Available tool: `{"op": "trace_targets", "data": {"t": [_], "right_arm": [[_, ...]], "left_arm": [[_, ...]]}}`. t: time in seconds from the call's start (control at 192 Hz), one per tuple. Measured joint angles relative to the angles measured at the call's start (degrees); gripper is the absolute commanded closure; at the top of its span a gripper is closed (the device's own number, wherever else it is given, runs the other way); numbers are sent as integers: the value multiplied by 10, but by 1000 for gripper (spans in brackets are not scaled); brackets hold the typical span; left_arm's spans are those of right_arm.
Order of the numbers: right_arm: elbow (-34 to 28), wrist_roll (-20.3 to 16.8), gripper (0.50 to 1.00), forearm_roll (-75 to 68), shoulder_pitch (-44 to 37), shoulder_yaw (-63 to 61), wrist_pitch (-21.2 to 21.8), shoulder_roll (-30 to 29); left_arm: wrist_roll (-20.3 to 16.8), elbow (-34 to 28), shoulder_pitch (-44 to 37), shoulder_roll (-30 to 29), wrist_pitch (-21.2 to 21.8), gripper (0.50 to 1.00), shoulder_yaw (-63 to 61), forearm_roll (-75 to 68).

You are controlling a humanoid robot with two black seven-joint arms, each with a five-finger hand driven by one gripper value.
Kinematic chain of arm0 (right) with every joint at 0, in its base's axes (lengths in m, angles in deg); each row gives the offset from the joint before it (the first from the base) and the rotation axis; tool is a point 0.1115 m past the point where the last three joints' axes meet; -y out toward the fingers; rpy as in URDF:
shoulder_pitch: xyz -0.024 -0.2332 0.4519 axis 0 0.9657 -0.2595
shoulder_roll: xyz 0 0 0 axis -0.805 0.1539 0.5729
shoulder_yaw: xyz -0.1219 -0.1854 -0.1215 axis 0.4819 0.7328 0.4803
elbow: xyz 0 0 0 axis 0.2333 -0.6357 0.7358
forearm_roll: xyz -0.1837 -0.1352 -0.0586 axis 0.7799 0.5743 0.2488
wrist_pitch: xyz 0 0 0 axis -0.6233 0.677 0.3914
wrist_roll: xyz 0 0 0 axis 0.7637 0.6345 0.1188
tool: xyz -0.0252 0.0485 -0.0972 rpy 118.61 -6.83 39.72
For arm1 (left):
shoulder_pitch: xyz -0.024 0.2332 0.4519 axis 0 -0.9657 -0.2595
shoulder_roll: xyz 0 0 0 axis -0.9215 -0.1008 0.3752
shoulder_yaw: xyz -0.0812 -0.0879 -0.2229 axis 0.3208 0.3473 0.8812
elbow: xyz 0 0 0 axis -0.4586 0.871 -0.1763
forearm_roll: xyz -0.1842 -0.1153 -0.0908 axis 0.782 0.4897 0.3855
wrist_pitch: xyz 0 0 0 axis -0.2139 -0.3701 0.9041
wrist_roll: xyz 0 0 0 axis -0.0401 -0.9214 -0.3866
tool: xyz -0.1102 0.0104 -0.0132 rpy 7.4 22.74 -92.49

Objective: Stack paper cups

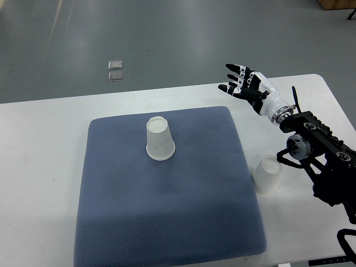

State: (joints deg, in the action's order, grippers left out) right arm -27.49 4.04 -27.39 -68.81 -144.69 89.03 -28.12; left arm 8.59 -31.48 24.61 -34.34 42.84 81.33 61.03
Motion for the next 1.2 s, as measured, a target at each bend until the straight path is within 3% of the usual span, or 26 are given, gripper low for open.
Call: {"op": "trace_targets", "data": {"t": [1.202], "right_arm": [[0, 4, 566, -8, 5, -4, 5, -1]], "left_arm": [[0, 1, 1, 0, 0, 500, 0, 0]]}}
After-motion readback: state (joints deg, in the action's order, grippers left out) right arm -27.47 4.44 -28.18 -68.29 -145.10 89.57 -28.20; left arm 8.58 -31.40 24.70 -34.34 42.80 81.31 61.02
